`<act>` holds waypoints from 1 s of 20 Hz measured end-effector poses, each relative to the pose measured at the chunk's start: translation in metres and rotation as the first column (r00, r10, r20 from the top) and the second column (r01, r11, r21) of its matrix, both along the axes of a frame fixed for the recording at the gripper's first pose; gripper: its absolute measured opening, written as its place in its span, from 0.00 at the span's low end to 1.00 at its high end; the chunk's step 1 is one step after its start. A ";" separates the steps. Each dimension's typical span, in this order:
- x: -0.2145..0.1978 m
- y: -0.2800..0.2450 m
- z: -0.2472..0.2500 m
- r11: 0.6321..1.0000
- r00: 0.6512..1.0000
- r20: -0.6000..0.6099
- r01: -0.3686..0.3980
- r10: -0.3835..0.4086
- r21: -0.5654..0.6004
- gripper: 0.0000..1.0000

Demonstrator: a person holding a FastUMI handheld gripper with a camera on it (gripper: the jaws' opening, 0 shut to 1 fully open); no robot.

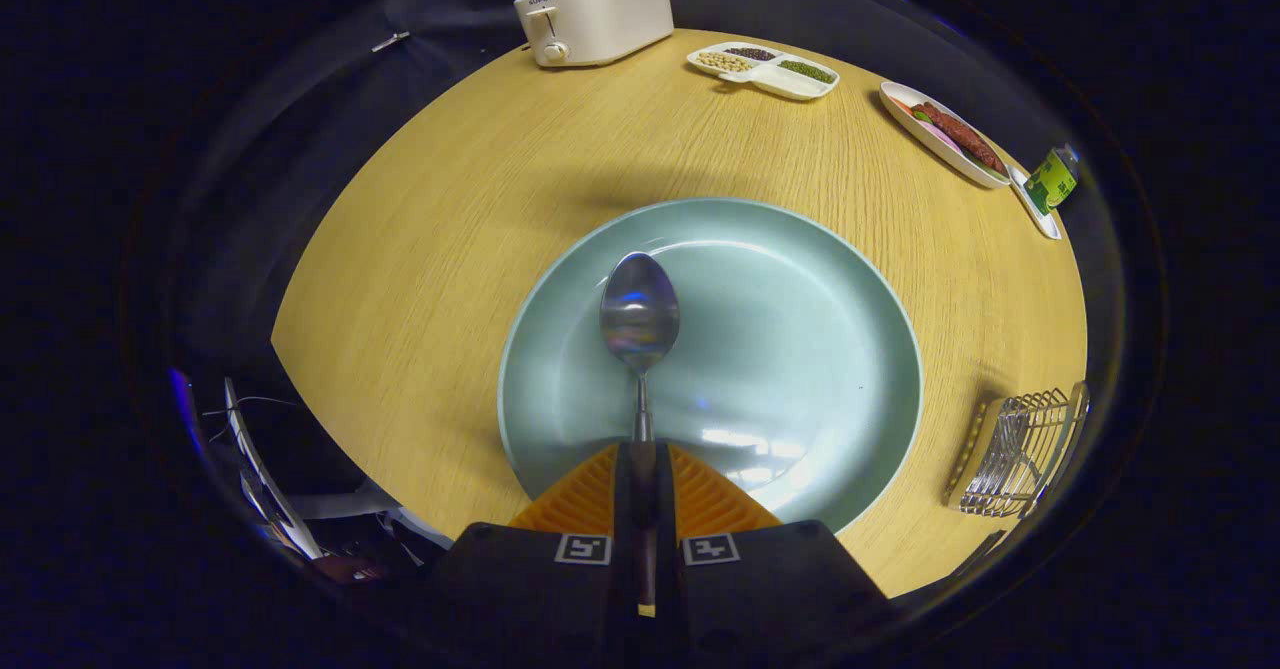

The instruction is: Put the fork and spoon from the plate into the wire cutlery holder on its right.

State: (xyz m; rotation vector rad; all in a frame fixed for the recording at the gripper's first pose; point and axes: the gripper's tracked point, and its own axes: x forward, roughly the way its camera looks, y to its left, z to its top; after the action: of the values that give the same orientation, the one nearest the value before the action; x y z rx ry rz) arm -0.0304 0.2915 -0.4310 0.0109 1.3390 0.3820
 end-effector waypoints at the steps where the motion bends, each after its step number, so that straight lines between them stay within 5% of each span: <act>1: 0.001 -0.002 0.004 1.000 1.000 -0.001 -0.002 0.002 0.007 0.11; 6: 0.014 -0.028 0.058 0.994 0.998 0.037 0.037 -0.041 0.103 0.08; 12: 0.018 -0.140 0.144 0.997 0.998 0.066 0.007 -0.012 0.083 0.08; 20: -0.019 -0.294 0.167 0.986 0.980 -0.155 -0.138 0.122 -0.091 0.08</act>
State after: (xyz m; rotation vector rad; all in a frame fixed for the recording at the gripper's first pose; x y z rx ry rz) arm -0.0495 -0.0024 -0.2640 -0.1362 1.5105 0.4297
